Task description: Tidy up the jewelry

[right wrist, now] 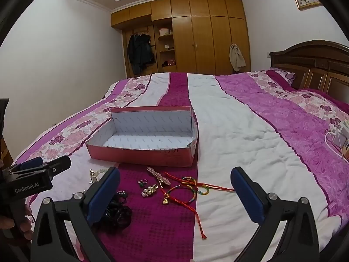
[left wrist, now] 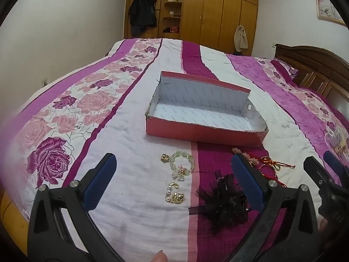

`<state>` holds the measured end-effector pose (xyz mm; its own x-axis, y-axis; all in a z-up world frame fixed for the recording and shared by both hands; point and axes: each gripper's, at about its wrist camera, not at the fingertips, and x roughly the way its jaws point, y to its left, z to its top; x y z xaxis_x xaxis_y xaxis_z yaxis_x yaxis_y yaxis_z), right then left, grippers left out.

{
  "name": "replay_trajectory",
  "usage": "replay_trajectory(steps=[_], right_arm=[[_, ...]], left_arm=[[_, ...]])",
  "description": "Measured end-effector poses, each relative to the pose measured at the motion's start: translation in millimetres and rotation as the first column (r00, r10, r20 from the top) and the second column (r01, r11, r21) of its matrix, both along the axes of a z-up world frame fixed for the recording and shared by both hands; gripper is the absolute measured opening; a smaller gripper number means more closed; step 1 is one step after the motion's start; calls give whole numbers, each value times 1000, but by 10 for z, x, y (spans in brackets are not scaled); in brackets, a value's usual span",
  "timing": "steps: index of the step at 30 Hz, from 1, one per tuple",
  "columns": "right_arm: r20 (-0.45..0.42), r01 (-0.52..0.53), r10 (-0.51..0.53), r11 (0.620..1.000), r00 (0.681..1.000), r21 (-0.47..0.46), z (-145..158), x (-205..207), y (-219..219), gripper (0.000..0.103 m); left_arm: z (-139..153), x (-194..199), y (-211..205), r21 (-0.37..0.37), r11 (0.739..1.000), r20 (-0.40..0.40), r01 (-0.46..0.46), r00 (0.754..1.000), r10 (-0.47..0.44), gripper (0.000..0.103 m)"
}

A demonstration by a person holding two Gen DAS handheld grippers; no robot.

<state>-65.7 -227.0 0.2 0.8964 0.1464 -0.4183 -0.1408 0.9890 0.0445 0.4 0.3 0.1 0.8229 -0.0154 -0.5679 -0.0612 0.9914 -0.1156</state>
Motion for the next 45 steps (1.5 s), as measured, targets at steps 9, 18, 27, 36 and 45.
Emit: replay_trajectory(steps=[9, 18, 27, 36, 45], right_arm=[[-16, -6, 6, 1000, 1000, 10, 4, 28, -16, 103], [-1, 0, 0, 1000, 1000, -5, -3, 21, 5, 103], [20, -1, 1, 1000, 1000, -20, 70, -21, 0, 103], [31, 21, -21, 1000, 999, -1, 133, -42, -106, 103], [29, 18, -18, 1000, 999, -2, 159, -55, -94, 103]], left_arm=[[103, 41, 67, 11, 1000, 15, -11, 1000, 11, 99], [141, -2, 29, 25, 1000, 48, -1, 999, 0, 99], [173, -19, 18, 31, 1000, 83, 1, 997, -4, 99], [212, -49, -3, 45, 999, 99, -1, 995, -4, 99], [220, -65, -9, 46, 999, 105, 3, 994, -8, 99]])
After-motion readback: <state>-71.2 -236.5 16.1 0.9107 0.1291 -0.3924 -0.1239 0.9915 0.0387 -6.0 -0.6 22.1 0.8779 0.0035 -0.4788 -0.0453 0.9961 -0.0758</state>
